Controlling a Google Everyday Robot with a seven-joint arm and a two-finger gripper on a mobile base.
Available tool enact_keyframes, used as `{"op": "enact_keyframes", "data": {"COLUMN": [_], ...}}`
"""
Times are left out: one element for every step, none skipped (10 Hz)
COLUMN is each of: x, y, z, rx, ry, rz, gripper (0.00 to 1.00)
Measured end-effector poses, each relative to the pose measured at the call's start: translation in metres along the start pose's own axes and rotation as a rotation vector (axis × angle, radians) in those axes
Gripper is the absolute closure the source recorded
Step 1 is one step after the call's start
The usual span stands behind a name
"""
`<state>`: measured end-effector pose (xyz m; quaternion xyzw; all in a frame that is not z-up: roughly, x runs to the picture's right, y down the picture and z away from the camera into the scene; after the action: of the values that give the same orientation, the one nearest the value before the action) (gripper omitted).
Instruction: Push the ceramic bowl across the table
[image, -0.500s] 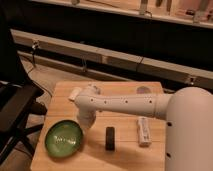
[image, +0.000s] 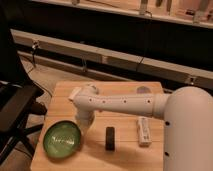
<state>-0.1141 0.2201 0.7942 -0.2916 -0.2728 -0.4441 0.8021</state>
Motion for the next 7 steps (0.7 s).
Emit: {"op": "enact_keyframes", "data": {"x": [-0.0014,-0.0025,-0.0038,-0.0047,-0.0057,-0.0071,-0.0083], "y": [-0.0015,-0.0029,-0.0043,-0.0054,-0.0064,-0.0081,-0.0096], "z": [0.0004,0.0007,0.0012,0.0014,0.0017,0.0022,0.0027], "rx": [0.001,0.002,0.003,0.003,0.004,0.005,0.006], "ry": [-0.004,-0.006,-0.009,-0.010,-0.014,-0.018,-0.022], "rz": [-0.004,-0.008,-0.012,-0.015,-0.018,-0.023,-0.028], "gripper": [0.99,0.99,0.99,0.99,0.99,0.99,0.99]}}
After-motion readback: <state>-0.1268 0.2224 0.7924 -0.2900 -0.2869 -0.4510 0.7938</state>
